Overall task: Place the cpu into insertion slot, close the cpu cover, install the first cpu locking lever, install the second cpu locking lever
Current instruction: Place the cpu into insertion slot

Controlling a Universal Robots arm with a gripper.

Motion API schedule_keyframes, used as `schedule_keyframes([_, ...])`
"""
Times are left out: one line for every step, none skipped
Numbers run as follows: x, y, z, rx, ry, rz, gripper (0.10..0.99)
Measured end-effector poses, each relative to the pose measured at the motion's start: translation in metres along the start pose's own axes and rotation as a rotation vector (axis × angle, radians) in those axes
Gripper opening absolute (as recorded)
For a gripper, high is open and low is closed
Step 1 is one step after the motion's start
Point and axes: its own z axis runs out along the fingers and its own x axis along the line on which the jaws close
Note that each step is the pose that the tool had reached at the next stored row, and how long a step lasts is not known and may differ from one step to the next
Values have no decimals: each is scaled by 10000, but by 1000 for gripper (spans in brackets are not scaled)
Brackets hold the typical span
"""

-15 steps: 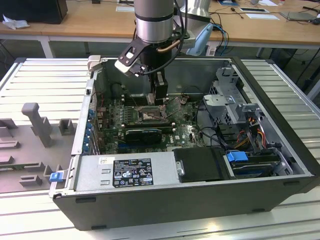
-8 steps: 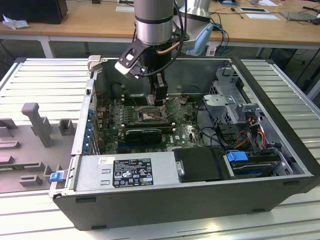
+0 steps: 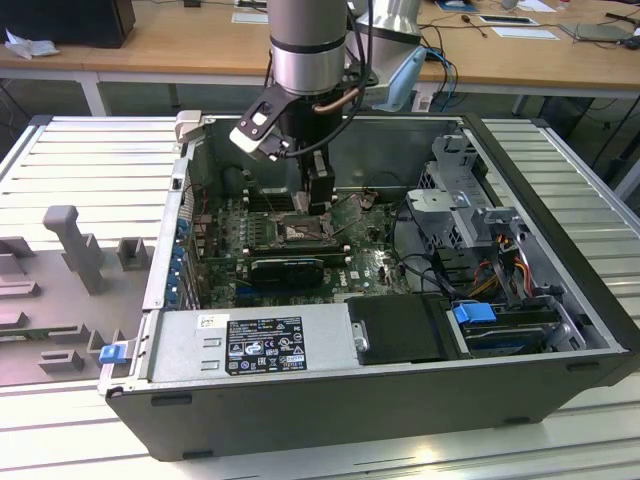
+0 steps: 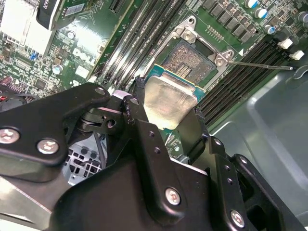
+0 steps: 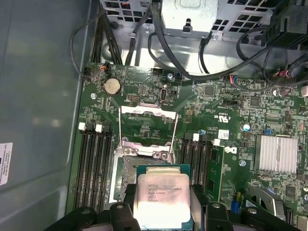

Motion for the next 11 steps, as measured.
schedule_keyframes([0, -1, 5, -1, -4, 45, 525])
schedule_keyframes([0, -3, 8, -1, -9, 91, 525])
schedule_keyframes([0, -3, 13, -3, -16, 174, 525])
schedule_keyframes([0, -4, 17, -4, -23, 244, 525])
schedule_keyframes([0, -4, 23, -6, -26, 296, 525])
schedule_keyframes([0, -5, 26, -6, -28, 316, 525])
schedule_keyframes([0, -5, 29, -6, -30, 331, 525])
schedule_keyframes([0, -5, 33, -7, -31, 347, 525])
schedule_keyframes([-1, -5, 36, -7, -32, 359, 525])
schedule_keyframes([-1, -6, 43, -7, -34, 382, 525])
schedule_keyframes([-1, -6, 48, -8, -35, 396, 525])
